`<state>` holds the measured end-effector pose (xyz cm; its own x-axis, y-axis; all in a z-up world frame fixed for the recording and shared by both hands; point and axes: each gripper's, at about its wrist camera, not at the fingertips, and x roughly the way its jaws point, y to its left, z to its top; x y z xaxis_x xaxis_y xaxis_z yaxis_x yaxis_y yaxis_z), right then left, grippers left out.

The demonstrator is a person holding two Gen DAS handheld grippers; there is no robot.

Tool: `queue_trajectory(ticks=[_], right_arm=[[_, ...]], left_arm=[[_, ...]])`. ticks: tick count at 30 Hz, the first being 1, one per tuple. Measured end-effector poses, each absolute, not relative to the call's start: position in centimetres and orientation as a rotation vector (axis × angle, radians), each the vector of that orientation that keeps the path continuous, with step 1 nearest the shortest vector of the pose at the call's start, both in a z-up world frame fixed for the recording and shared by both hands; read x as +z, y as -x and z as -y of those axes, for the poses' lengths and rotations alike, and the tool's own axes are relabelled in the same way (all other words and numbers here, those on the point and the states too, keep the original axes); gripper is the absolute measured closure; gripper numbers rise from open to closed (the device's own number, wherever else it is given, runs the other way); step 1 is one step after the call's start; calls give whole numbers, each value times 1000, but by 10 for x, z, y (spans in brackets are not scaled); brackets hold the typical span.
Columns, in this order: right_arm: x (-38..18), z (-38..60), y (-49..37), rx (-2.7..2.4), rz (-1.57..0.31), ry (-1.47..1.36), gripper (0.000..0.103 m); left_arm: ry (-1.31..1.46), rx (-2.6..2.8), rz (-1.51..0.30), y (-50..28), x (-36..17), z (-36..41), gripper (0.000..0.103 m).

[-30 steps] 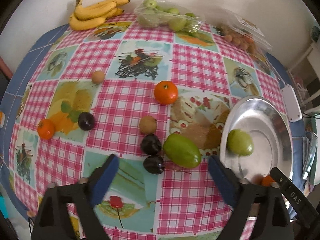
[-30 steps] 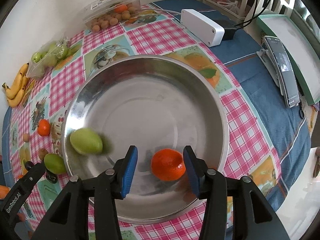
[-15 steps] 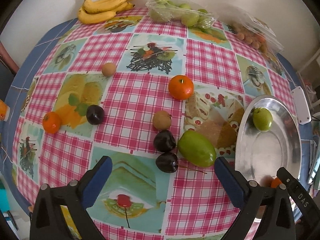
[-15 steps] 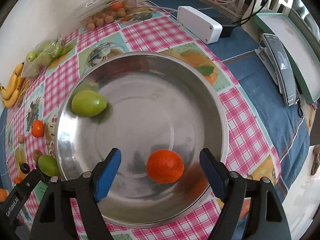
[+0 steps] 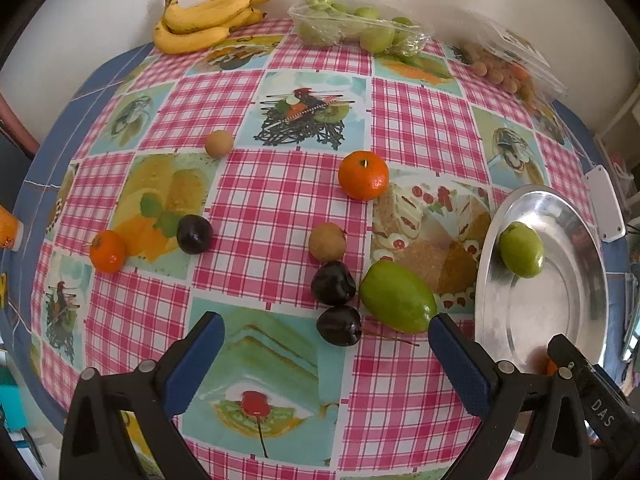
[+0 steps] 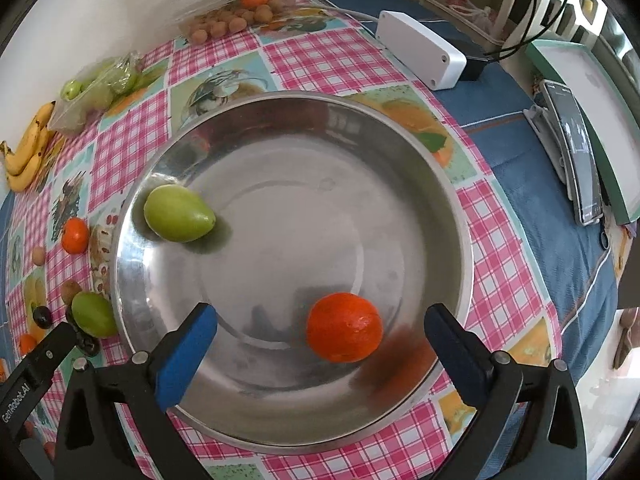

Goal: Organize fruits
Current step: 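Withdraw the left tool toward a small tangerine while the right tool moves toward a dark plum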

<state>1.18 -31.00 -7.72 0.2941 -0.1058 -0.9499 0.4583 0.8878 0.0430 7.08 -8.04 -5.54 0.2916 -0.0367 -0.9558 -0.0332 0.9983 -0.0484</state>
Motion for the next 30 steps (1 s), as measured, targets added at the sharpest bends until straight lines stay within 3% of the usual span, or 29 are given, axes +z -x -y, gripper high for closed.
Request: queue_trajectory(ticks=[10,30], right_arm=[[-66,301,-9,-311,-1192,-343,0],[-45,213,-27,-75,-1151,-267,0]], left_arm=[[47,23,-1192,-73,-31,66,0],[189,92,-1177,-99,-15,-46,0]])
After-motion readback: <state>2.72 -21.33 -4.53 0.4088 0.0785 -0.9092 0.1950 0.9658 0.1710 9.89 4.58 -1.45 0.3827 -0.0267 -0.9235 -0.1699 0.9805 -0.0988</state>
